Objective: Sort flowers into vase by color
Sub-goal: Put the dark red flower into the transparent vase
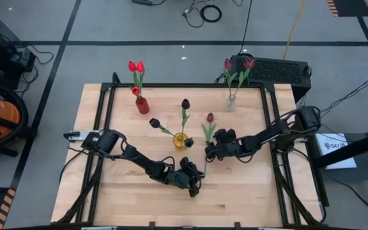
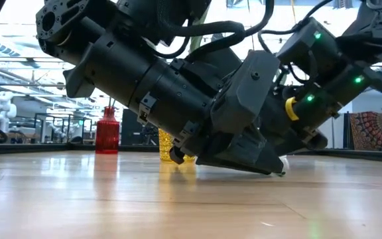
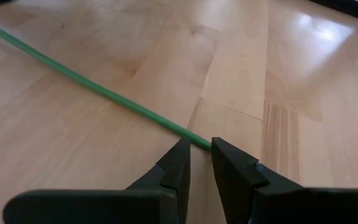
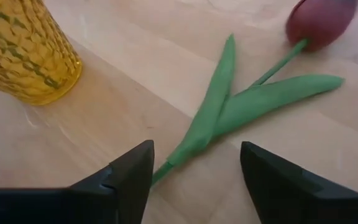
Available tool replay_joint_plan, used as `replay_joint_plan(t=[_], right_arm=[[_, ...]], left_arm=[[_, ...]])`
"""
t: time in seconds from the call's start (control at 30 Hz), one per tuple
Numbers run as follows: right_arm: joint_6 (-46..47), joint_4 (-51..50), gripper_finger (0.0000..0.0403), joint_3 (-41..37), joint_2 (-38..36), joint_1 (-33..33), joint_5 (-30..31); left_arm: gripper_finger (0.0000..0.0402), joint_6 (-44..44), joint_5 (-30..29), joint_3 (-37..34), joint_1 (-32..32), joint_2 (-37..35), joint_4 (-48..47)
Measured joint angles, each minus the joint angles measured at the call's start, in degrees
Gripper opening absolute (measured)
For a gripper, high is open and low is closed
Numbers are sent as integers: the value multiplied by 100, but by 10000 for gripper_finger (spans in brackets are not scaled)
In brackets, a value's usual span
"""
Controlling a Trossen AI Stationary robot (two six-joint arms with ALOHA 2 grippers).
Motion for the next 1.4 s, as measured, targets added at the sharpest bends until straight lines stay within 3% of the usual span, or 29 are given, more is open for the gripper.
replay_joint_plan(t=[0.33, 0.47, 0.67, 0.77, 0.87, 1.1, 1.4], right_arm=[[-475, -664, 186, 864, 704, -79, 103], [-471, -882, 134, 968, 713, -81, 50], [-466, -962, 23, 973, 697, -79, 53], [-475, -1119, 11, 966, 565, -76, -38], [-473, -1509, 14, 949, 245, -74, -31], [-483, -2603, 4, 953, -1025, 62, 705], [-776, -3960, 2, 953, -3613, 503, 1771]], left_arm=[[73, -2, 92, 0, -11, -4, -6], [73, 2, 110, 0, -17, -4, -13], [73, 4, 140, 0, -31, -4, -11], [73, 7, 259, 0, -28, -9, 20], [73, 74, 408, 0, -37, -9, 117], [73, 313, 617, 2, -46, -9, 412], [73, 493, 621, 2, -46, -9, 943]])
